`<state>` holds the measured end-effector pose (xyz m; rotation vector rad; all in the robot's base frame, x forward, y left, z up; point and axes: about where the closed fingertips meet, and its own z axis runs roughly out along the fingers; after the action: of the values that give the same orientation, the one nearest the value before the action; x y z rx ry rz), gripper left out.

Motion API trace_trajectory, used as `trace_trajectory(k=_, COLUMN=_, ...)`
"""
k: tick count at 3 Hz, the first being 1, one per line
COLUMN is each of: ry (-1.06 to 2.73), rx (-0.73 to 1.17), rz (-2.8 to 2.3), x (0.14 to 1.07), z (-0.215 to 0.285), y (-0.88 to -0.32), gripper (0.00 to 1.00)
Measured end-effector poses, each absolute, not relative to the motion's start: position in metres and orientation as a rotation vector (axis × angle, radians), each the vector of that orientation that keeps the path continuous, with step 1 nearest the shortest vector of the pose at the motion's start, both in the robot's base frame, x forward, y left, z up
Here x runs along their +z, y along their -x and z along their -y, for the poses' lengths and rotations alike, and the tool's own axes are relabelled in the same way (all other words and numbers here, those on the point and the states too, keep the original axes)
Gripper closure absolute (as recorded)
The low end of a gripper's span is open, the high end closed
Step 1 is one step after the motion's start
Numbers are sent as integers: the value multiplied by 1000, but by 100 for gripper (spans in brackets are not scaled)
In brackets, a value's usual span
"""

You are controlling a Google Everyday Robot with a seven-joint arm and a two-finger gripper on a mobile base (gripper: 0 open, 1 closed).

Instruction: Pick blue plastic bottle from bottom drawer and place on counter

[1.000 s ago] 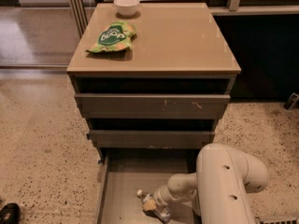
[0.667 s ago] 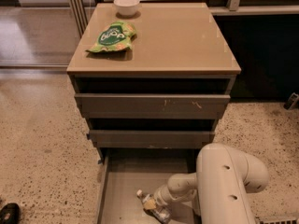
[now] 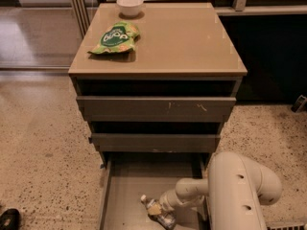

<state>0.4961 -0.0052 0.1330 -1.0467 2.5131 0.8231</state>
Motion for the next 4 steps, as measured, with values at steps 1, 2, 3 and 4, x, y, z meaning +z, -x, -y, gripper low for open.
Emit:
trace_trajectory(k=1, ry=1045, rx=941, rz=-2389, x=167, z=3, y=-513, gripper=100)
trace_trajectory(k=2, ry=1049, rx=1020, rz=-2242, x=229, z=7, y=-531, gripper=100)
trace_trajectory(k=3, ry=1062, rx=1020, rz=-2132, x=297, z=20, y=-553, gripper=100)
trace_trajectory(k=4, ry=1082, rx=1019, rz=-2049, x=364, z=33, y=-581, gripper=100)
